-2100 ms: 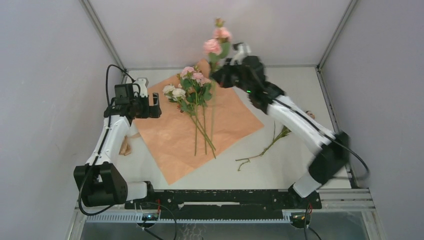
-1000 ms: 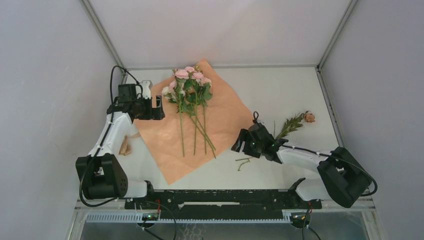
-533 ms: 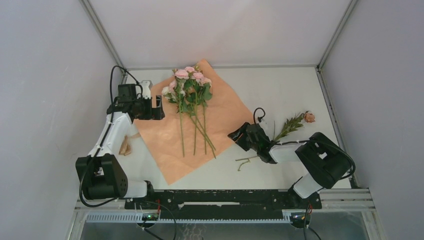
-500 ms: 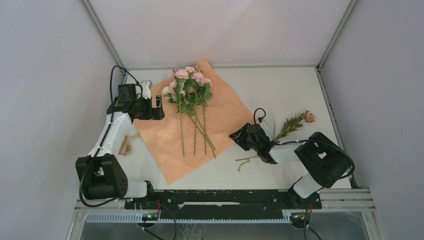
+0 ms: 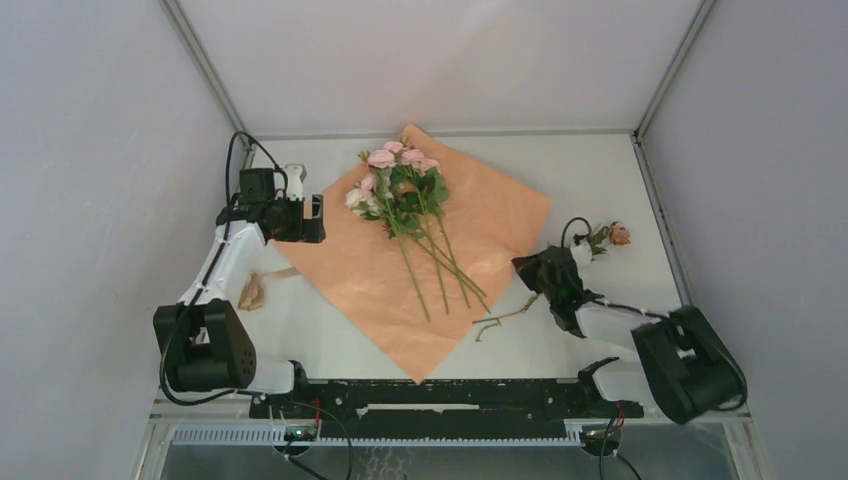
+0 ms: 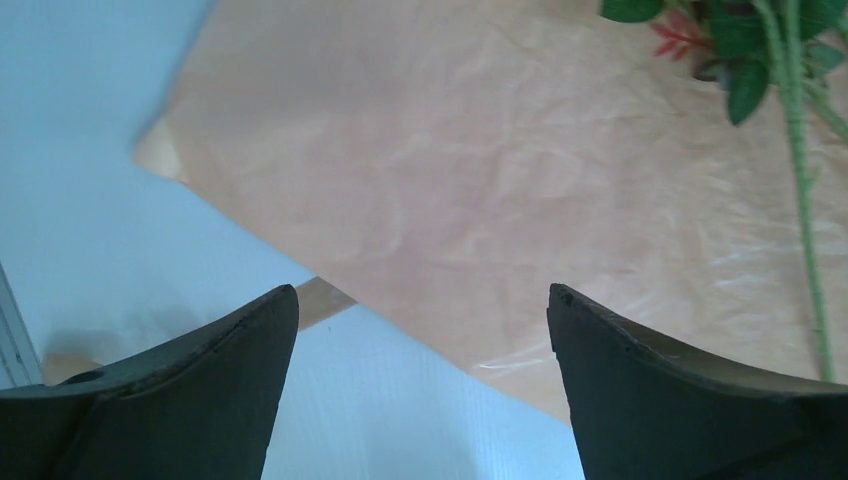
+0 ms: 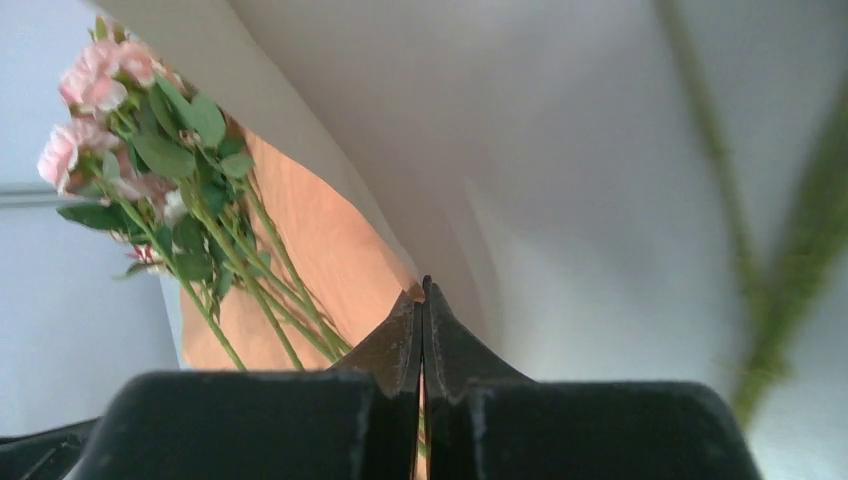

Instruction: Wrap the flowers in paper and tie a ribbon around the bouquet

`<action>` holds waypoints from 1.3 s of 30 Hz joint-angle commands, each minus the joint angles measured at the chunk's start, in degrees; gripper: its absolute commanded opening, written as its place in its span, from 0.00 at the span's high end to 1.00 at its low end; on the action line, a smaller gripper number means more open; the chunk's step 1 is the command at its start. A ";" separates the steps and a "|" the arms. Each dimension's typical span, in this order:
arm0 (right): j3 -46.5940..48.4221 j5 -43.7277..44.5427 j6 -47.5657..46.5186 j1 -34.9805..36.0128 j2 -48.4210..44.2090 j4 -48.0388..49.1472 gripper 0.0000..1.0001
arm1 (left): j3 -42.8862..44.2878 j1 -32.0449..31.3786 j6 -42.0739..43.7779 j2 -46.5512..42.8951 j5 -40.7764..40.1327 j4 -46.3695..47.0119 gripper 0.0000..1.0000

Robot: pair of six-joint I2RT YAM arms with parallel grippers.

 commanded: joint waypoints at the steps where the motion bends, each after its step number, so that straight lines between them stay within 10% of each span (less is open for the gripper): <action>1: -5.23 4.54 -2.55 -3.00 -10.33 -5.85 1.00 | 1.14 0.23 1.65 2.01 -0.53 -0.52 0.02; 3: -6.83 5.34 -3.10 -4.46 -15.15 -9.20 1.00 | 1.28 0.19 1.55 3.03 -0.63 -0.80 0.03; 8: -3.83 10.59 -8.77 -6.32 -26.64 -22.47 0.50 | 2.01 0.08 2.32 5.50 -2.26 -1.75 0.05; 13: 3.25 17.97 -21.87 -0.35 -34.09 -29.17 0.55 | 1.26 -1.08 5.59 6.56 -8.43 -2.13 0.08; 22: 30.44 -19.60 -48.13 8.45 2.38 -41.35 0.49 | -3.08 -11.41 14.92 13.43 -30.77 4.44 0.08; 39: 65.33 -5.27 -60.58 16.54 37.55 -54.33 0.36 | -3.82 -11.69 13.25 17.11 -27.69 5.66 0.07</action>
